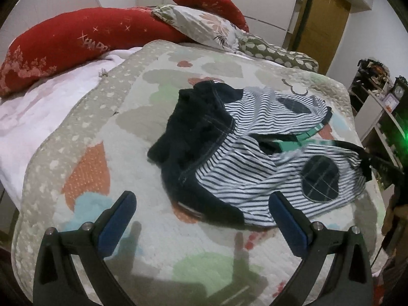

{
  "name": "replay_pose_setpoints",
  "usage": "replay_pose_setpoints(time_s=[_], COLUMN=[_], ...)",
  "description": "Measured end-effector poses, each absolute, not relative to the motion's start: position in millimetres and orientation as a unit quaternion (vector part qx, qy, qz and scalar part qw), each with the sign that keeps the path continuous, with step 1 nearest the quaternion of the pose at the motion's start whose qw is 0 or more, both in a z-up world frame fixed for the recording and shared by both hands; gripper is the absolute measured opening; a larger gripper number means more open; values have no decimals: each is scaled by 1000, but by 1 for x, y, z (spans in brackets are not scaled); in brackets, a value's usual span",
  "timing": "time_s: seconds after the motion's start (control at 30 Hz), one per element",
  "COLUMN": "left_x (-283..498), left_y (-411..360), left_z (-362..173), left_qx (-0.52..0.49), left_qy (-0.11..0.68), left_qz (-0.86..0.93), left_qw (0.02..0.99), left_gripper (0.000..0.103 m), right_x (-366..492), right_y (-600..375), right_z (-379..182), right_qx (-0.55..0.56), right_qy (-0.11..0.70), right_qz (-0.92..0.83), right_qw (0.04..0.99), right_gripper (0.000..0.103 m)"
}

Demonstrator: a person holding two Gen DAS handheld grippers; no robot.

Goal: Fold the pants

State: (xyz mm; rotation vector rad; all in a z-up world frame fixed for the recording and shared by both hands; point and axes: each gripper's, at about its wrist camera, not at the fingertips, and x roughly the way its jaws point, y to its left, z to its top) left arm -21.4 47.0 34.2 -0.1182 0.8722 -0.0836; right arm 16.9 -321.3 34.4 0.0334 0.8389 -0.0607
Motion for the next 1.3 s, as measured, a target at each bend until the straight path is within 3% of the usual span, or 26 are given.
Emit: replay_pose_setpoints(time_s=[0.17, 0.23, 0.33, 0.63, 1.3], left_x=[4, 15, 34, 87, 75], left_y=[53, 57, 60, 36, 38], left_z=[34, 34, 27, -28, -36], left_qx=[-51, -53, -51, 5, -21], left_qy=[422, 417, 405, 448, 424], left_qz=[-26, -17, 5, 40, 38], left_qw=[905, 907, 913, 893, 905], left_gripper=[103, 103, 103, 103, 103], right_x=[15, 7, -10, -26, -35], right_y=[-344, -346, -340, -332, -323], right_z=[40, 48, 56, 27, 15], right_qx=[37, 53, 47, 101, 151], right_qy=[393, 378, 365, 390, 379], right_qz=[-70, -64, -55, -37, -14], right_qw=[916, 922, 928, 914, 913], right_gripper=[20, 44, 58, 58, 60])
